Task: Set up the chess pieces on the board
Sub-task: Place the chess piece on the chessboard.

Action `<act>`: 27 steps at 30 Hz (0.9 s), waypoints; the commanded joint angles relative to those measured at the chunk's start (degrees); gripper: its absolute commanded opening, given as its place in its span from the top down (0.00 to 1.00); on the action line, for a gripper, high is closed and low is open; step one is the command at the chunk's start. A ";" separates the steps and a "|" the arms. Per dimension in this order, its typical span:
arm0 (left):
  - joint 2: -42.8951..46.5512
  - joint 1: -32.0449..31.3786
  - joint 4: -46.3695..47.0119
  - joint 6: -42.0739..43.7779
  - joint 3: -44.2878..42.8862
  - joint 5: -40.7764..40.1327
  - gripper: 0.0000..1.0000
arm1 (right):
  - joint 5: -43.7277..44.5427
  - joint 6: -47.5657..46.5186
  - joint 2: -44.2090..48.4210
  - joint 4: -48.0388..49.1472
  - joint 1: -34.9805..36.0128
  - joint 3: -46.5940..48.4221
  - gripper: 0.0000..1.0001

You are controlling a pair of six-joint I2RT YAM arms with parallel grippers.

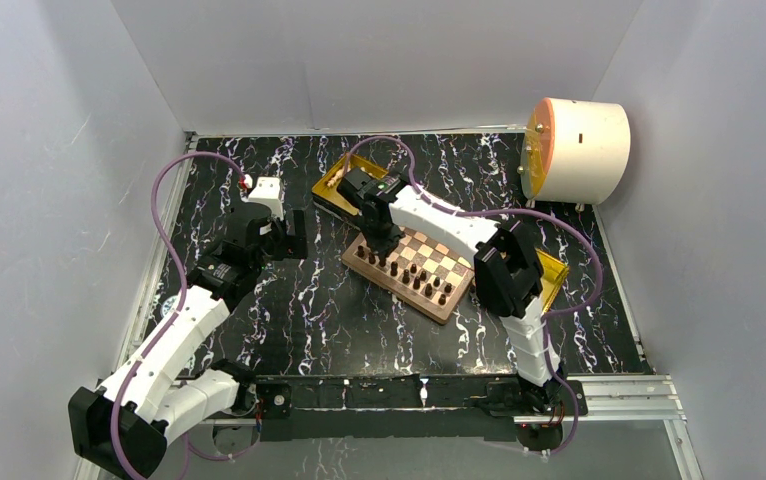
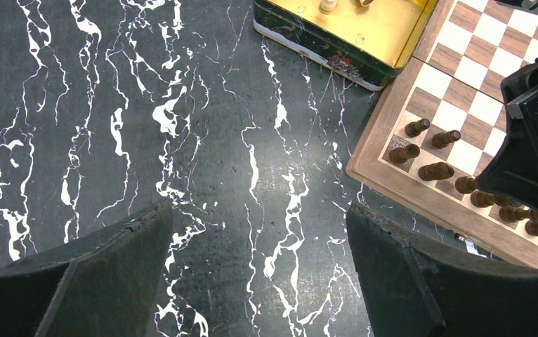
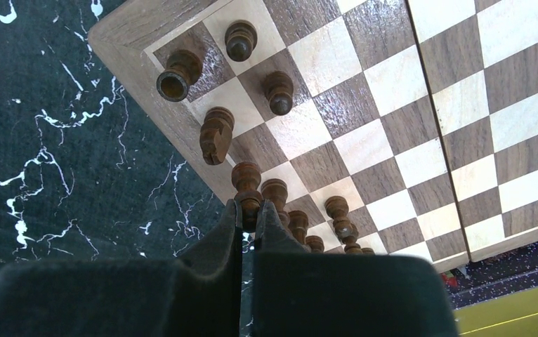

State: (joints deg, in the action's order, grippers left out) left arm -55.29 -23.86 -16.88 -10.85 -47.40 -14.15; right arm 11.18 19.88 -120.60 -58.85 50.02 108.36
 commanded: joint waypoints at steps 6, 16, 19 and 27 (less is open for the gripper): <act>1.59 -0.49 -0.08 0.31 -1.33 -0.98 0.09 | 2.09 0.16 -1.78 -1.14 0.49 2.91 0.91; 1.67 -0.53 -0.08 0.22 -1.34 -0.70 0.09 | 2.16 0.79 -2.78 -1.18 0.51 2.76 0.88; 1.59 -0.57 -0.08 0.30 -1.35 -0.68 0.09 | 1.96 0.86 -3.12 -1.35 0.46 2.87 0.83; 1.59 -0.66 0.03 0.39 -1.25 -0.34 0.09 | 1.04 1.92 -2.79 -0.25 0.61 3.93 0.69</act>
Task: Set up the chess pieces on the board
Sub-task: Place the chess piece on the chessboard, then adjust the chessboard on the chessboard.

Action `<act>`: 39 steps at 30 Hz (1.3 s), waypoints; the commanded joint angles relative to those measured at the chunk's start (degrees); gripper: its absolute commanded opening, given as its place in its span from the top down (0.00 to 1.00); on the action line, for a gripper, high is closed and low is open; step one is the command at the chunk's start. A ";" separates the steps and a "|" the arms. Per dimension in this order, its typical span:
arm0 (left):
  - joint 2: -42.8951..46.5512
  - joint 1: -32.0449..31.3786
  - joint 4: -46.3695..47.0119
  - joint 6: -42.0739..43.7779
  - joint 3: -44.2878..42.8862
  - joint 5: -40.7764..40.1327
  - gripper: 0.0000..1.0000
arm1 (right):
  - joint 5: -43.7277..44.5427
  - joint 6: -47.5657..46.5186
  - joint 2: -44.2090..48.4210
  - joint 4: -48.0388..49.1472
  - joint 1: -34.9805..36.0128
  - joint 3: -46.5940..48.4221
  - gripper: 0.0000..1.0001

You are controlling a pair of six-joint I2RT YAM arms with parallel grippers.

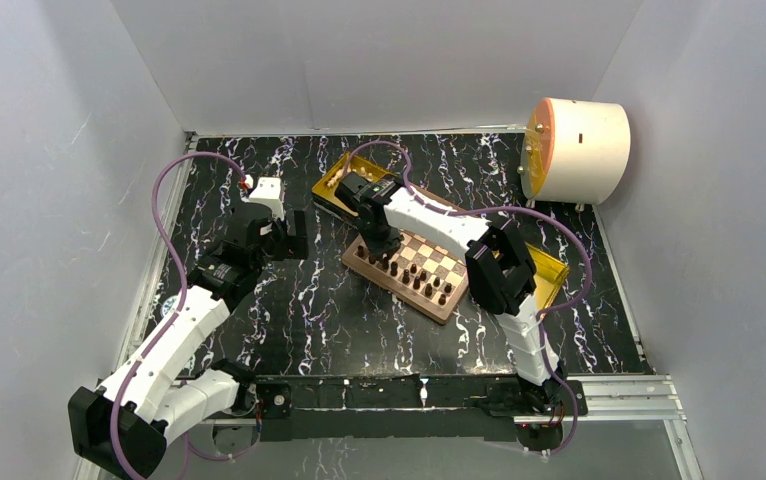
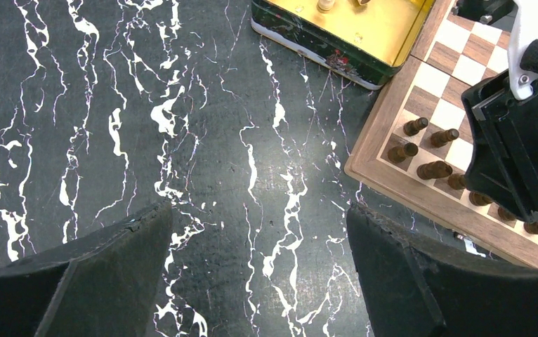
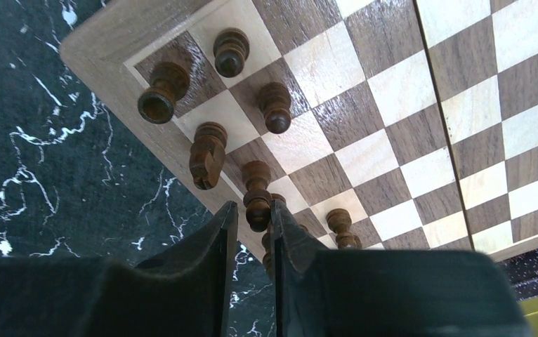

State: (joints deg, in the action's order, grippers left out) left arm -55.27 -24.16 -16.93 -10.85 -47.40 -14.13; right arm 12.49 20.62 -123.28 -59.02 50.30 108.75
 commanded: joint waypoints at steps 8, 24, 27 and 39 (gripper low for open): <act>1.40 -0.36 0.05 0.47 -1.20 -0.71 0.09 | 1.30 1.75 4.12 4.40 0.30 2.44 0.63; 0.75 -0.42 0.29 0.30 -0.86 -0.37 0.08 | 1.48 -0.14 8.70 5.68 0.01 -0.77 0.64; 0.86 -0.44 0.32 0.31 -0.83 -0.37 0.08 | 1.65 -1.87 8.87 7.47 0.01 -2.40 0.64; 0.39 -0.39 0.45 0.39 -0.86 -0.28 0.08 | -0.15 -4.00 7.53 10.68 -0.61 -6.88 0.65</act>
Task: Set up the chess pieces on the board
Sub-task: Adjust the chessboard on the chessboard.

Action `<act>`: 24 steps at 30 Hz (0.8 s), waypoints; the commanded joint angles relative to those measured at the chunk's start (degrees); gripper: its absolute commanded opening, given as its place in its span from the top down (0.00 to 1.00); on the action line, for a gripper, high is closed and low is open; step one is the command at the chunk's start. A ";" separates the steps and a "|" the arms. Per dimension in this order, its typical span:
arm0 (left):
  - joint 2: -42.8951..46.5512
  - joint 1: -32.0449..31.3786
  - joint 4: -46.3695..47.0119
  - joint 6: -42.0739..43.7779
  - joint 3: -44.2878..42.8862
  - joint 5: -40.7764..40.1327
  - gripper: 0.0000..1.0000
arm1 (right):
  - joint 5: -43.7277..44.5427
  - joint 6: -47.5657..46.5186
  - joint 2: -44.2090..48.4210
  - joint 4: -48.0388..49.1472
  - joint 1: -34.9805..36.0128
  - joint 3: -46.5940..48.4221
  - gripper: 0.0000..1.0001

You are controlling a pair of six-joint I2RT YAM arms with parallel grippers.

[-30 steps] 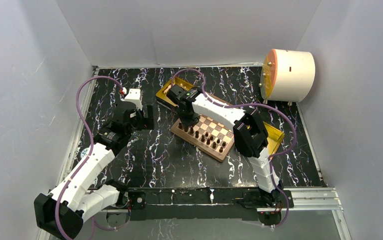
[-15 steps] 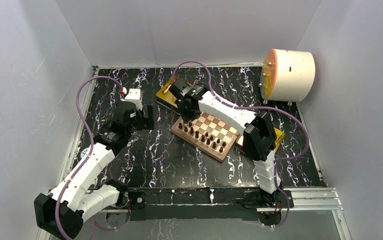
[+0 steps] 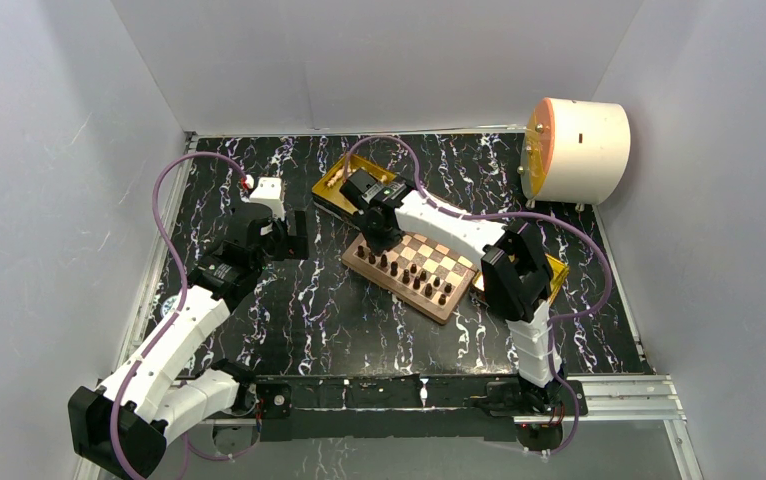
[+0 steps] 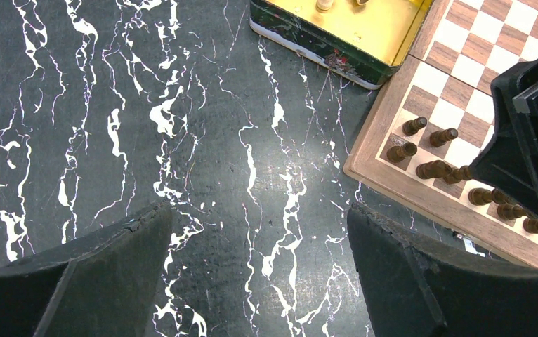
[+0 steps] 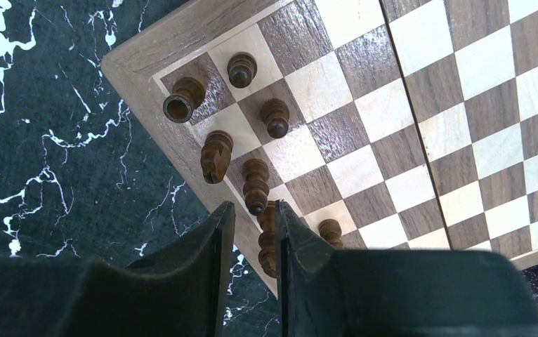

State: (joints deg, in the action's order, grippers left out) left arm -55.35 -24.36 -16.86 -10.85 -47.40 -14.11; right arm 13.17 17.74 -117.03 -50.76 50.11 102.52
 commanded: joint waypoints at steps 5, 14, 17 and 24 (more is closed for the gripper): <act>0.64 -0.22 0.39 0.39 -0.85 -0.46 0.08 | -0.59 -1.81 0.95 3.06 -0.49 -1.35 0.66; 0.68 -0.19 0.42 0.40 -0.83 -0.66 0.08 | -0.55 -2.54 0.27 3.96 -0.61 -2.02 0.69; 0.68 -0.23 0.39 0.39 -0.86 -0.58 0.08 | -0.77 -2.53 0.31 3.58 -0.54 -2.04 0.71; 0.85 -0.21 0.36 0.39 -0.86 -0.57 0.08 | -1.63 -2.62 -0.19 2.86 -0.60 -2.04 0.73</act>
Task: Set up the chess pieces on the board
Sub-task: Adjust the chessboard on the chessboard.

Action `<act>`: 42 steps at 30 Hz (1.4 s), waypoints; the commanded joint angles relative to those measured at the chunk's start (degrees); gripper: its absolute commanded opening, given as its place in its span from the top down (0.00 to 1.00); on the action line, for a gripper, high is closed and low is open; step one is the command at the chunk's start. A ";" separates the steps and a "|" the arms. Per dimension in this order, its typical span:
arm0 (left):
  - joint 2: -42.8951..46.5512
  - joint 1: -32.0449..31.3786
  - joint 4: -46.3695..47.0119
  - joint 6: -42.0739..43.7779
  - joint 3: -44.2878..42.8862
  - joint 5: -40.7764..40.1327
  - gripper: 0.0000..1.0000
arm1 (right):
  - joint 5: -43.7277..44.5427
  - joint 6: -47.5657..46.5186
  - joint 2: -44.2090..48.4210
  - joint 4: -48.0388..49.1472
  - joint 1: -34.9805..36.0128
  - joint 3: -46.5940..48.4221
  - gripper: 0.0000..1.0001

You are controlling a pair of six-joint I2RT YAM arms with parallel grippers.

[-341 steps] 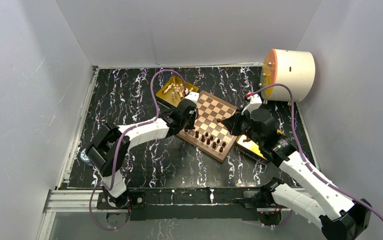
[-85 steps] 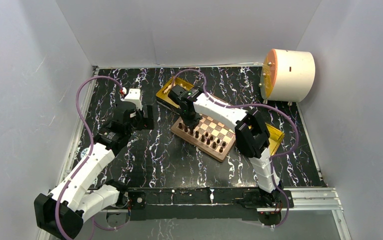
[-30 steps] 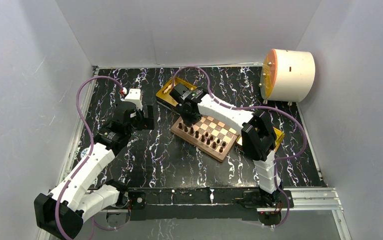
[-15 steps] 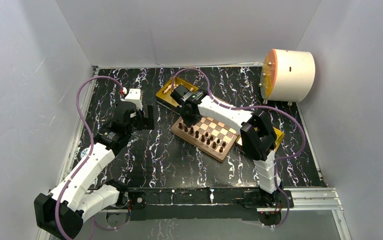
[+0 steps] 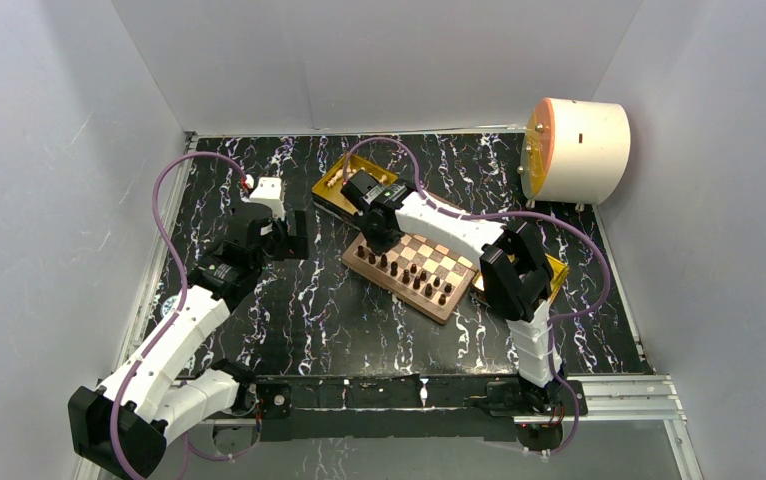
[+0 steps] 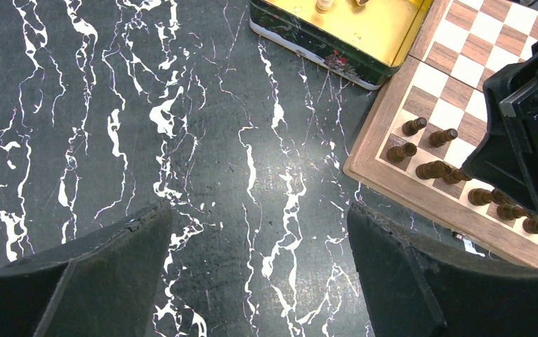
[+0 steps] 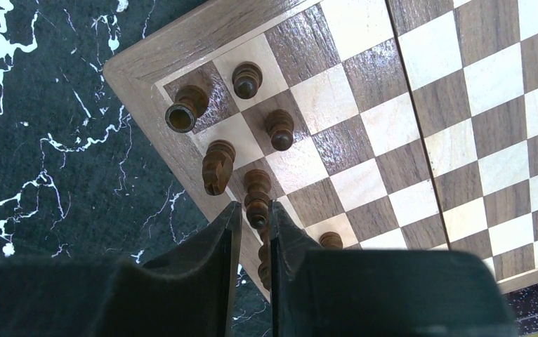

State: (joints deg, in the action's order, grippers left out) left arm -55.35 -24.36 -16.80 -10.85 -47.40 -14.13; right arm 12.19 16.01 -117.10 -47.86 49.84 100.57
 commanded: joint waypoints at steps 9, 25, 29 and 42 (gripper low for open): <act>0.94 -0.24 0.27 0.39 -0.85 -0.55 0.08 | -1.50 -0.72 -0.85 -1.26 -0.34 0.14 0.73; 0.86 -0.18 0.34 0.39 -0.84 -0.42 0.08 | -2.15 -0.54 -0.76 -1.89 -0.32 0.11 0.81; 0.82 -0.17 0.31 0.39 -0.83 -0.38 0.08 | -3.09 -0.54 -0.85 -1.98 -0.23 0.05 0.81; 0.86 -0.23 0.33 0.43 -0.85 -0.66 0.08 | -2.18 -0.67 -1.93 -1.85 -0.29 -0.74 0.73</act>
State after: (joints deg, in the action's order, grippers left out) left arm -55.35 -24.36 -16.80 -10.83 -47.40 -14.13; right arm 10.00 15.84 -118.26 -48.53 49.56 100.40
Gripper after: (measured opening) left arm 0.917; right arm 0.263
